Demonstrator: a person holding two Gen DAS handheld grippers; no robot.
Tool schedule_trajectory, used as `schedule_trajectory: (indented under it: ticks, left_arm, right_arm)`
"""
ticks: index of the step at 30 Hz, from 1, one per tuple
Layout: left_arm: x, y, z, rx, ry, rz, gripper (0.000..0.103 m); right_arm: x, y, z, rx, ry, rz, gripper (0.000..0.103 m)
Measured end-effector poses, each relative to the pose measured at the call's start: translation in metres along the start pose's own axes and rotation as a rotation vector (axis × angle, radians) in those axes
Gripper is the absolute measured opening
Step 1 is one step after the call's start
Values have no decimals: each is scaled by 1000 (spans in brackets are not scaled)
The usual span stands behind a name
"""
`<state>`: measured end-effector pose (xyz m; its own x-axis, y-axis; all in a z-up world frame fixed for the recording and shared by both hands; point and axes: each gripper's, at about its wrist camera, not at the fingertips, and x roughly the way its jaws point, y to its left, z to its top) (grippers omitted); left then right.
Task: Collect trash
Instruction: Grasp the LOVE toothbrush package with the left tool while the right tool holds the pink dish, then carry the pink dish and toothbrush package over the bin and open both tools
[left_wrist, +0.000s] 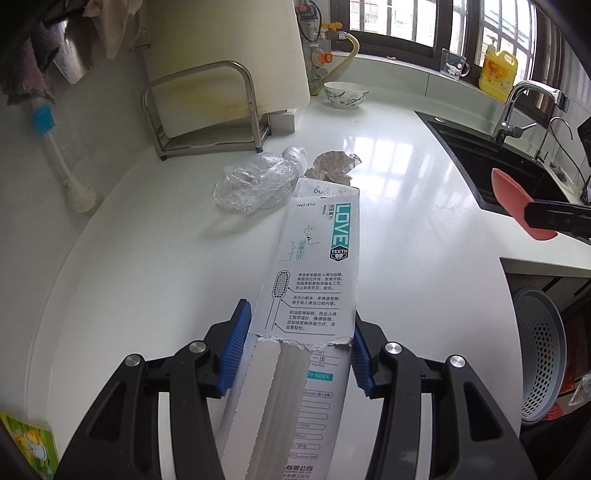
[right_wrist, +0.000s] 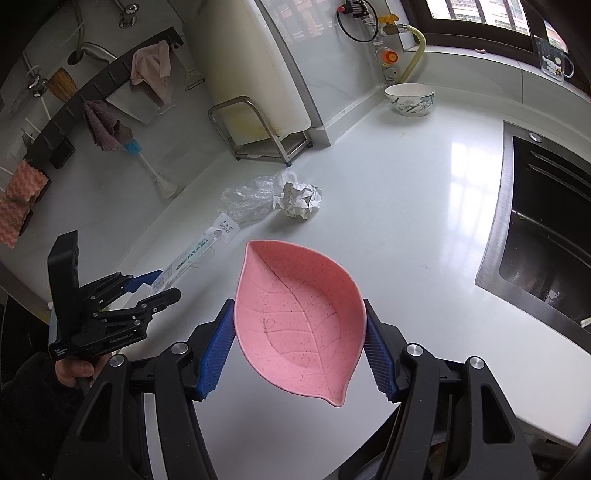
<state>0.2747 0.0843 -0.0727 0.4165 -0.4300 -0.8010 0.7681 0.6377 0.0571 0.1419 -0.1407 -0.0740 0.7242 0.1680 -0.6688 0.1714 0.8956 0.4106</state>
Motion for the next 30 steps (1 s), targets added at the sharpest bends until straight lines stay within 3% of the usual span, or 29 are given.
schedule_trajectory:
  ticks: [6,12,21,30]
  left_arm:
    - [-31,-42,-8,-51,28,58,49]
    - [-56,-96,-12,-131,40,51,49]
    - [-75,-201,-7,-184,43,41,49]
    - [-82,-296,-29,-240,57,30,49]
  right_arm:
    - [-6,-11,-10,-22,22,47,63]
    - [-22,-33,-25,-18,33,81,63]
    - [-71,-83,-51,-63,60,61,63]
    - [-114,-128,-106,-156,129,33,63]
